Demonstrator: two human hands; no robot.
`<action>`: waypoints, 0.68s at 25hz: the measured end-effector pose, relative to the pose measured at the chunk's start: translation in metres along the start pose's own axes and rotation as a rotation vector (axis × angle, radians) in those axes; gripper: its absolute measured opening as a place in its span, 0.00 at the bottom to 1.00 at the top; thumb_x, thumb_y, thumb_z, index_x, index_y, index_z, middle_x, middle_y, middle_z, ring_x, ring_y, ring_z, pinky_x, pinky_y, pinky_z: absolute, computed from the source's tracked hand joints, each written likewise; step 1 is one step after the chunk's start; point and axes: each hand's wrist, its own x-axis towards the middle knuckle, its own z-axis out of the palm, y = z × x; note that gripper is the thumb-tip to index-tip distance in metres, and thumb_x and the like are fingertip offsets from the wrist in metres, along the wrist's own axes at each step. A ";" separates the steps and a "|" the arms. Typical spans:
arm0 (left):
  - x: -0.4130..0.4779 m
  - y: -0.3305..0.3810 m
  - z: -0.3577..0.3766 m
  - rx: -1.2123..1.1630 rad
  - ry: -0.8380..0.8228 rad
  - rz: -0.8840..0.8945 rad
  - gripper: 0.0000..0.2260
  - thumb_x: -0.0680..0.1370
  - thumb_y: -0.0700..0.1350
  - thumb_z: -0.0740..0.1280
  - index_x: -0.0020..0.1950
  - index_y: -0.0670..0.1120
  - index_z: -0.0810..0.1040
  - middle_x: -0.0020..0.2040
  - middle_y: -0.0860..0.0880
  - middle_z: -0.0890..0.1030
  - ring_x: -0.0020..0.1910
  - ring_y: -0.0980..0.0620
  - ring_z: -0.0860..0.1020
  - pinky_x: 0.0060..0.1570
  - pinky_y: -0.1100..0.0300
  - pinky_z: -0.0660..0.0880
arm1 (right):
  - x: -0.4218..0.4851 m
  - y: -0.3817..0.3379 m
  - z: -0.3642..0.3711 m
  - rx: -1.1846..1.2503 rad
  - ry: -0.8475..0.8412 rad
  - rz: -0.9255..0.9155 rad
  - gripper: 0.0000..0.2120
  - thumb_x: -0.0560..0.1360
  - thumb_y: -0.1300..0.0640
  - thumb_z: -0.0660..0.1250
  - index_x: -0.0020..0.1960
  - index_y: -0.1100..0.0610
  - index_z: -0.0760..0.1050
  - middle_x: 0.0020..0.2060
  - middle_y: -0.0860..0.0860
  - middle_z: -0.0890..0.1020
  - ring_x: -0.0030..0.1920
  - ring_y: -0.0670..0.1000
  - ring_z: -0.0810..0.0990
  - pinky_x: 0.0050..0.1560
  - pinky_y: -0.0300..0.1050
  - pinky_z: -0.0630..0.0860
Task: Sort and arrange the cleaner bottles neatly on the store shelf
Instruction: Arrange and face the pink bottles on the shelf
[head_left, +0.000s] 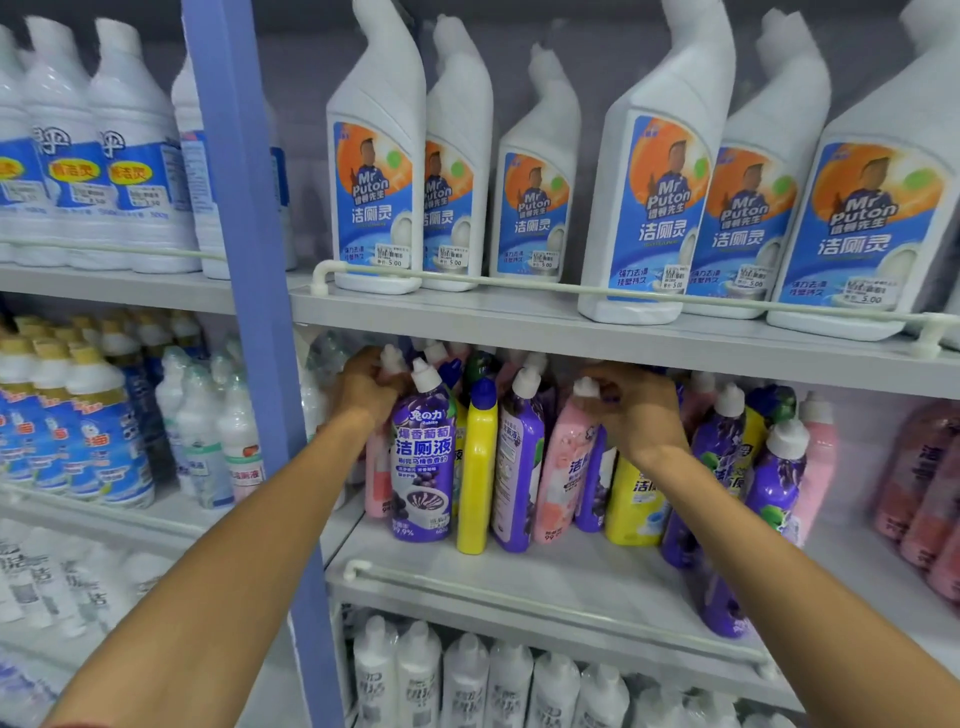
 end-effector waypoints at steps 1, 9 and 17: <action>-0.002 -0.001 0.001 -0.031 -0.006 -0.003 0.12 0.77 0.43 0.73 0.59 0.42 0.78 0.54 0.46 0.82 0.51 0.46 0.81 0.44 0.62 0.74 | -0.002 0.003 -0.005 -0.012 -0.017 0.016 0.10 0.74 0.56 0.76 0.55 0.52 0.85 0.49 0.51 0.87 0.47 0.55 0.85 0.51 0.54 0.82; -0.019 -0.009 -0.013 0.130 0.047 -0.004 0.16 0.79 0.43 0.71 0.66 0.49 0.72 0.51 0.50 0.78 0.54 0.44 0.79 0.58 0.50 0.77 | -0.015 0.000 -0.013 0.005 -0.061 0.094 0.17 0.73 0.52 0.77 0.61 0.50 0.82 0.54 0.49 0.85 0.52 0.52 0.84 0.54 0.48 0.81; -0.058 -0.003 -0.038 0.200 -0.078 0.128 0.13 0.79 0.44 0.70 0.63 0.47 0.73 0.53 0.46 0.82 0.51 0.45 0.81 0.50 0.50 0.80 | -0.009 -0.015 -0.014 -0.172 -0.163 0.138 0.20 0.72 0.41 0.75 0.59 0.51 0.83 0.49 0.56 0.81 0.50 0.58 0.81 0.45 0.44 0.70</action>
